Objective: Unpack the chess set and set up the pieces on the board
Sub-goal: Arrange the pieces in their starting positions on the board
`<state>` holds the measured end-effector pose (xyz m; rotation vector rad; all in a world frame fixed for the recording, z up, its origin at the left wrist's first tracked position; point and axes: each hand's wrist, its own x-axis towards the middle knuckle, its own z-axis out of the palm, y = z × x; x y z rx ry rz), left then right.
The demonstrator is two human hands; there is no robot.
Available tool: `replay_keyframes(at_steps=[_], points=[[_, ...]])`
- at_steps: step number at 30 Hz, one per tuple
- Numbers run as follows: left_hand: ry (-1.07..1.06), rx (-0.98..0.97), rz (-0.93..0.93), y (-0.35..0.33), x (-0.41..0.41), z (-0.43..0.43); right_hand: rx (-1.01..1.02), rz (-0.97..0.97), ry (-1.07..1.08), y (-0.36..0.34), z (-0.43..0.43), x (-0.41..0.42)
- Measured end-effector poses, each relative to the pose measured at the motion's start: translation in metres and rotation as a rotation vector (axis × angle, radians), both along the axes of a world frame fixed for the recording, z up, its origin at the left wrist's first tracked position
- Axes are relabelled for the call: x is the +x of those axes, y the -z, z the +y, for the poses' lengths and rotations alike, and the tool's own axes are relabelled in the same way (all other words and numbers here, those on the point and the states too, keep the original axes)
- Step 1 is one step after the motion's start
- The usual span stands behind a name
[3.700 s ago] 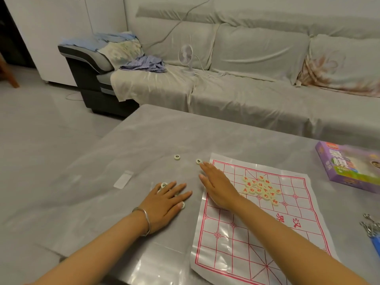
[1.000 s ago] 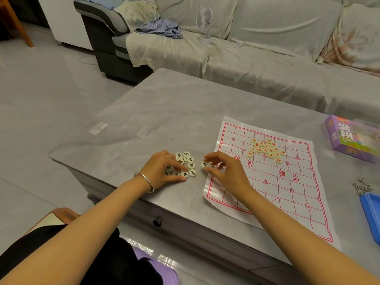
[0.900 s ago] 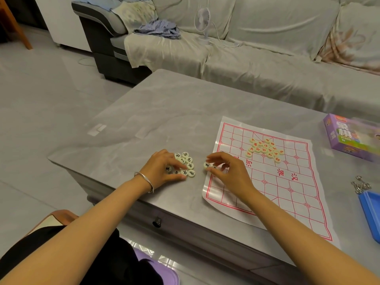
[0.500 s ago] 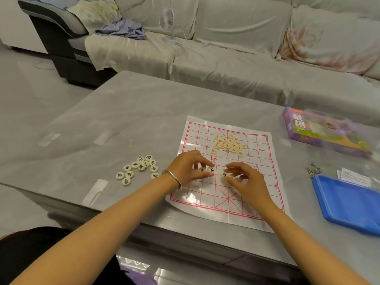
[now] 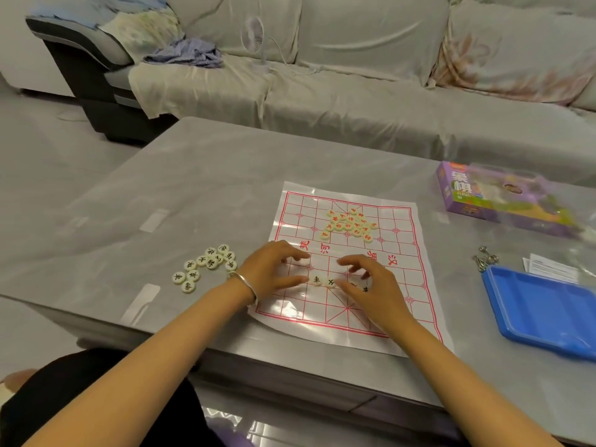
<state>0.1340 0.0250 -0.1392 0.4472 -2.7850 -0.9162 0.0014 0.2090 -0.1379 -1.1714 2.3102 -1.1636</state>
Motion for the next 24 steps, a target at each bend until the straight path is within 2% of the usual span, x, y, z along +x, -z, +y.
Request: replay_keyframes(at_steps=[5,11,15,24], points=[[-0.170,-0.134,-0.004,-0.001,0.072,-0.050,-0.003,-0.035,-0.178,-0.006,-0.052,0.040],[-0.232,-0.159,-0.099,0.007,0.138,-0.087,0.098,0.153,-0.355,0.005,-0.112,0.086],[-0.269,-0.030,0.001,0.011,0.153,-0.090,0.095,0.244,-0.345,0.007,-0.131,0.099],[-0.208,0.085,0.109,0.016,0.126,-0.083,0.077,0.171,-0.383,0.006,-0.130,0.093]])
